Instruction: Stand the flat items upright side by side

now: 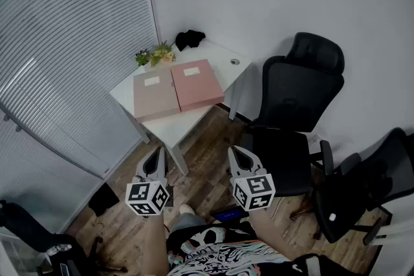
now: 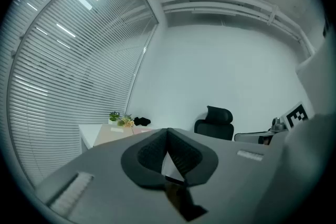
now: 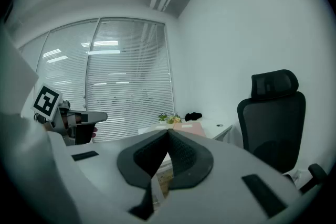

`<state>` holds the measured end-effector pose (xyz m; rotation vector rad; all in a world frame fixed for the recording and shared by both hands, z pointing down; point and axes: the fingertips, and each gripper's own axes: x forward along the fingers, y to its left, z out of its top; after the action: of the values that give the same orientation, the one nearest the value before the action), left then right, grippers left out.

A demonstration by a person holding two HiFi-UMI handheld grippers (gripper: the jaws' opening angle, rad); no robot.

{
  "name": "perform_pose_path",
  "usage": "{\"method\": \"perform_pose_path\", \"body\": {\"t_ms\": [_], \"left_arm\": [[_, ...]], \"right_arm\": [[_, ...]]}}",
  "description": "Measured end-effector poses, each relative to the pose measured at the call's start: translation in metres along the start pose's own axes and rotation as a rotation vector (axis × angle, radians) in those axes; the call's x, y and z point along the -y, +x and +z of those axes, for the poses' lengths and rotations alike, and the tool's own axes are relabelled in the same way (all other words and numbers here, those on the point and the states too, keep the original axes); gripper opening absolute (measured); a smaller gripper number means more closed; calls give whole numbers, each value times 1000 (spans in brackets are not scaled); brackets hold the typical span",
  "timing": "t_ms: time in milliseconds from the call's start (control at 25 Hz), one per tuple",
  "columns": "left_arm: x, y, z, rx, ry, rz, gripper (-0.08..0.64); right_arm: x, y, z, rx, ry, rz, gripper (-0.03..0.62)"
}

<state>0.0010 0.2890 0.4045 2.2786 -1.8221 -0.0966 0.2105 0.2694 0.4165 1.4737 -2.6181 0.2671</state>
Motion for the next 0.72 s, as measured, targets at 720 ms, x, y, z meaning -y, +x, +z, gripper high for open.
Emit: {"method": "perform_pose_path", "body": {"t_ms": [720], "left_arm": [[-2,-7,3,4,8,18,3]], "right_arm": [[-5,-2,5,22,10,28,5]]}}
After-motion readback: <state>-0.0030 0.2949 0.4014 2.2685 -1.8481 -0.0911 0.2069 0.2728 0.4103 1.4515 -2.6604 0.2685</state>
